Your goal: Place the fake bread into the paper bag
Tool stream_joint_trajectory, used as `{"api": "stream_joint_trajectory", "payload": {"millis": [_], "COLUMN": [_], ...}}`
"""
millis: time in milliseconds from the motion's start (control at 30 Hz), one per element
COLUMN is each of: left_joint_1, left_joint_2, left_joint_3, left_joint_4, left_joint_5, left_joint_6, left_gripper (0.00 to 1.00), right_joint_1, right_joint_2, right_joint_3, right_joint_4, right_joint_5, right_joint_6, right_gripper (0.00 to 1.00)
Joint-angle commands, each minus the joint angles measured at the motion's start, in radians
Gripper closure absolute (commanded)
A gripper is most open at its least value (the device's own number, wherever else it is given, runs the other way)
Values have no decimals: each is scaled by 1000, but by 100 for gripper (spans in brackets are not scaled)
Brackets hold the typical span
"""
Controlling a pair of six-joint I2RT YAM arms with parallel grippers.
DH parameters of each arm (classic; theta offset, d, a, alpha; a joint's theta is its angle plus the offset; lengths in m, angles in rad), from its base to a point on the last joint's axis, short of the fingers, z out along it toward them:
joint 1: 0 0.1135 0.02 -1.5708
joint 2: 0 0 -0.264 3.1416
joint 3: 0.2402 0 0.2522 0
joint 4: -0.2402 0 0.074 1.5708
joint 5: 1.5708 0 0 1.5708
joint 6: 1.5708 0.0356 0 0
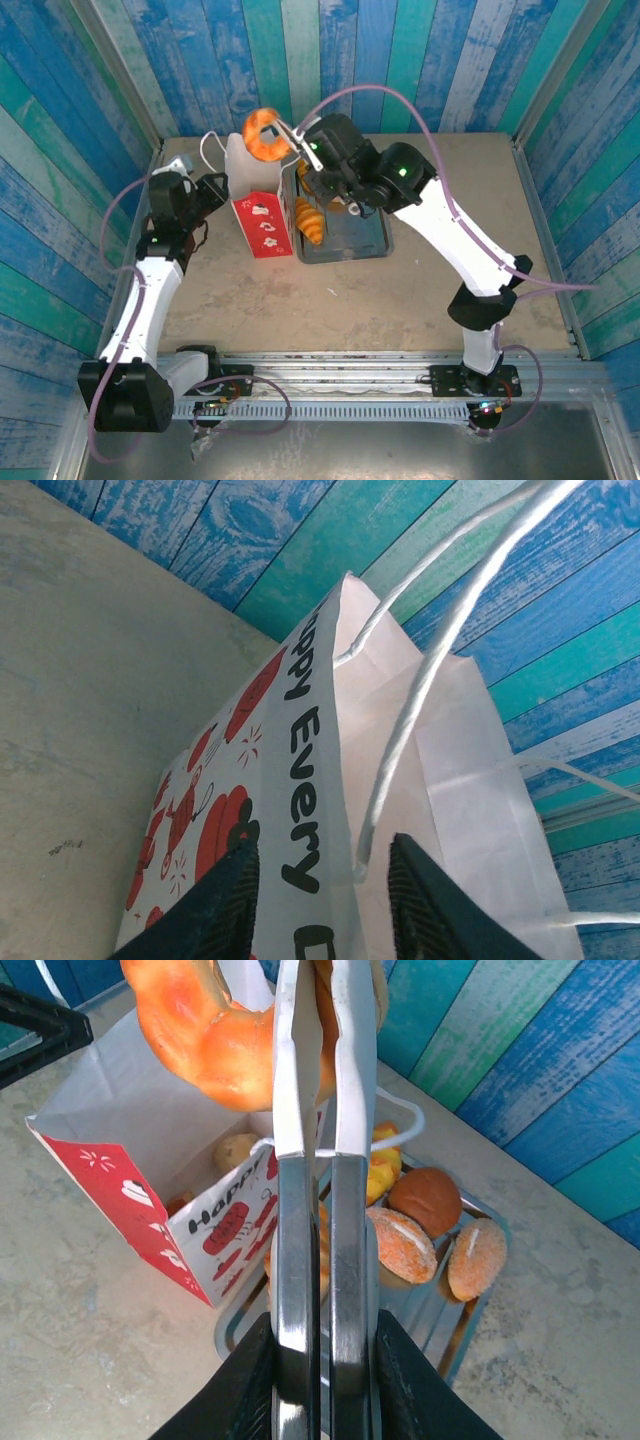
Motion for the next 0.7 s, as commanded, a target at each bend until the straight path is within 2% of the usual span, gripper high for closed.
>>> {"api": "stream_joint_trajectory", "payload": {"millis": [0,233,667], "left_joint_1": [4,5,5], "left_joint_2": [-10,-21,-38], "left_joint_3": [-27,-29,-42], "left_joint_4": [28,10,2], "left_joint_5": [-2,-17,-29], "left_joint_6": [-7,2,6], "left_gripper": [66,74,76], "right_joint_1": [14,16,15], "right_joint_2": [37,138,222], "right_joint_3": [25,48,41], "right_joint_4": [91,114,106], "right_joint_5": [32,26,-18], "right_joint_6": [-20,-38,-50], "right_gripper": [75,75,74]}}
